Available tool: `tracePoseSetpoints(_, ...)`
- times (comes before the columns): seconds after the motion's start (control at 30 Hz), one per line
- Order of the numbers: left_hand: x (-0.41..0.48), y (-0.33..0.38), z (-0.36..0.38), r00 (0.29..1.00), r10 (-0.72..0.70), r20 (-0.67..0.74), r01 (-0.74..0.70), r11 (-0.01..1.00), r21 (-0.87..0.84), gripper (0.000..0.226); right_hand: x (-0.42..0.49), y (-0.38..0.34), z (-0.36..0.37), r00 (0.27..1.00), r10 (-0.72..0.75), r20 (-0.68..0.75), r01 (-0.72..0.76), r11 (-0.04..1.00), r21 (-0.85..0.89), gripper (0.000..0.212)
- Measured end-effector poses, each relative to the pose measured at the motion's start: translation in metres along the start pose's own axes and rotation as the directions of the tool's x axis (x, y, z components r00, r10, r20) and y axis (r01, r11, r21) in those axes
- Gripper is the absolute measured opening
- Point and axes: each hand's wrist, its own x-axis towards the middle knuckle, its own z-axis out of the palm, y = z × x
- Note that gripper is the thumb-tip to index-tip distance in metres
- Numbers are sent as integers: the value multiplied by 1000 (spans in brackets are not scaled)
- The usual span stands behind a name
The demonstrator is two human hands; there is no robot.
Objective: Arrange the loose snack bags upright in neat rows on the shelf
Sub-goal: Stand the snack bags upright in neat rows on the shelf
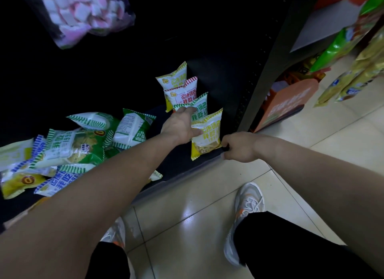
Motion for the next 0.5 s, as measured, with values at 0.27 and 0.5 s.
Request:
tracePoseSetpoints(0.27,-89,-41,-85,999,-17,39,11,989,149,73,-12,-59,-27,994,-65,-91,61,997,-45,58)
tracePoseSetpoints(0.5,-209,-140,-130,975,-215,58,195,951,241,77,-27,-129,-33,980,-154,-125,146,986,-75,60)
